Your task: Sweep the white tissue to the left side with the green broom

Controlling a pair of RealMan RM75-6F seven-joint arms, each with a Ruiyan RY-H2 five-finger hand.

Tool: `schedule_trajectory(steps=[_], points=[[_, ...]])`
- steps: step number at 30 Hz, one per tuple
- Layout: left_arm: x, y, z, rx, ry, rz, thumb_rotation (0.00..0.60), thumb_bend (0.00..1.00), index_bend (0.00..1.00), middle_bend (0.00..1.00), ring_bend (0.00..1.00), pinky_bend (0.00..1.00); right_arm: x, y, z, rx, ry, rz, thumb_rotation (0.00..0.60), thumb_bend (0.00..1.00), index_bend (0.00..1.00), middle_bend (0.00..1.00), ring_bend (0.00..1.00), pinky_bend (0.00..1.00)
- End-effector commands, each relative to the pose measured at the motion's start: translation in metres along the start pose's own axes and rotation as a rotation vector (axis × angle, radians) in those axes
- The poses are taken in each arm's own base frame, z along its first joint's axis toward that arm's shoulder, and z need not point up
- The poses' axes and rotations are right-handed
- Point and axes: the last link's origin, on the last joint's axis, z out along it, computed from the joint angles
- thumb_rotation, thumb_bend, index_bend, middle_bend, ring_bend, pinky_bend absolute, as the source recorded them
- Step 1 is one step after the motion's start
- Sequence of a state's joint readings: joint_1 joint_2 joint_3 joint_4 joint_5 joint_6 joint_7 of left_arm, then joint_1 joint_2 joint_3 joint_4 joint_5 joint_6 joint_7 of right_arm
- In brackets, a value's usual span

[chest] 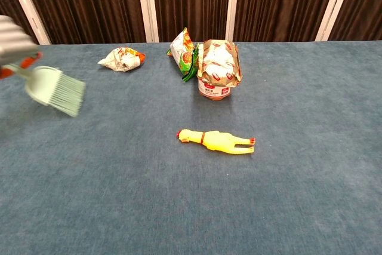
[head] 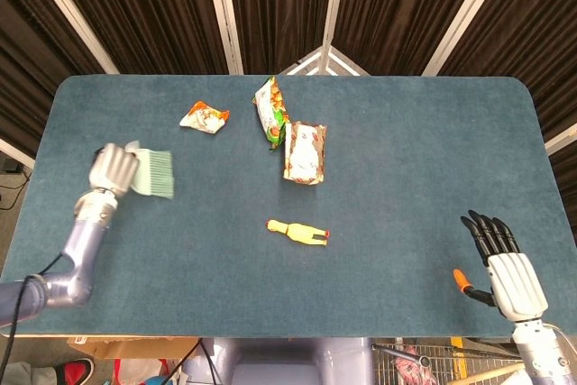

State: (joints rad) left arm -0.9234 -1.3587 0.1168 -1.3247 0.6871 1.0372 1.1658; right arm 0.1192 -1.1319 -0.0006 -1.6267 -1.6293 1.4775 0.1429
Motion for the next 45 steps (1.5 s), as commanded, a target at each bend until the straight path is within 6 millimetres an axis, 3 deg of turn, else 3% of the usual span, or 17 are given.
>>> schedule_trajectory(steps=[1, 7, 13, 15, 17, 22, 25, 28, 38, 42, 45], points=[[-0.024, -0.036, -0.004, 0.061, -0.022, 0.027, 0.600, 0.82, 0.72, 0.92, 0.97, 0.95, -0.001, -0.001, 0.001, 0.002, -0.003, -0.003, 0.600, 0.34, 0.00, 0.00, 0.00, 0.00], [-0.029, -0.081, -0.008, 0.158, -0.010, -0.012, 0.600, 0.82, 0.72, 0.92, 0.97, 0.95, -0.002, -0.002, 0.001, 0.006, -0.003, -0.007, 0.600, 0.34, 0.00, 0.00, 0.00, 0.00], [-0.016, -0.090, -0.009, 0.183, 0.030, -0.104, 0.600, 0.82, 0.72, 0.92, 0.97, 0.95, -0.002, -0.002, 0.002, 0.005, -0.001, -0.003, 0.600, 0.34, 0.00, 0.00, 0.00, 0.00], [-0.009, -0.083, -0.008, 0.165, 0.049, -0.120, 0.600, 0.82, 0.72, 0.92, 0.97, 0.95, -0.002, -0.002, 0.002, 0.007, -0.002, -0.003, 0.600, 0.34, 0.00, 0.00, 0.00, 0.00], [0.000, -0.050, -0.008, 0.082, 0.067, -0.134, 0.600, 0.82, 0.72, 0.92, 0.97, 0.95, -0.003, -0.002, 0.003, 0.007, -0.008, -0.003, 0.600, 0.34, 0.00, 0.00, 0.00, 0.00], [0.001, -0.007, -0.010, 0.009, 0.064, -0.142, 0.600, 0.82, 0.72, 0.92, 0.97, 0.95, -0.002, -0.002, 0.002, 0.006, -0.006, -0.003, 0.600, 0.34, 0.00, 0.00, 0.00, 0.00], [-0.003, 0.008, -0.012, -0.017, 0.058, -0.118, 0.600, 0.82, 0.72, 0.92, 0.97, 0.95, -0.002, -0.001, 0.002, 0.002, -0.005, -0.002, 0.600, 0.34, 0.00, 0.00, 0.00, 0.00], [-0.006, 0.008, -0.012, -0.016, 0.060, -0.092, 0.600, 0.82, 0.72, 0.92, 0.97, 0.95, -0.001, -0.001, 0.001, 0.002, -0.004, -0.001, 0.600, 0.34, 0.00, 0.00, 0.00, 0.00], [-0.071, -0.054, -0.029, 0.093, -0.077, 0.008, 0.600, 0.82, 0.72, 0.92, 0.97, 0.95, -0.001, -0.003, 0.000, 0.006, -0.001, 0.007, 0.600, 0.34, 0.00, 0.00, 0.00, 0.00], [-0.083, -0.080, -0.036, 0.159, -0.089, -0.033, 0.600, 0.82, 0.72, 0.92, 0.97, 0.95, -0.001, -0.004, 0.001, 0.008, -0.001, 0.005, 0.600, 0.34, 0.00, 0.00, 0.00, 0.00], [-0.079, -0.086, -0.038, 0.181, -0.067, -0.090, 0.600, 0.82, 0.72, 0.92, 0.97, 0.95, -0.002, -0.004, 0.001, 0.007, -0.002, 0.002, 0.600, 0.34, 0.00, 0.00, 0.00, 0.00]])
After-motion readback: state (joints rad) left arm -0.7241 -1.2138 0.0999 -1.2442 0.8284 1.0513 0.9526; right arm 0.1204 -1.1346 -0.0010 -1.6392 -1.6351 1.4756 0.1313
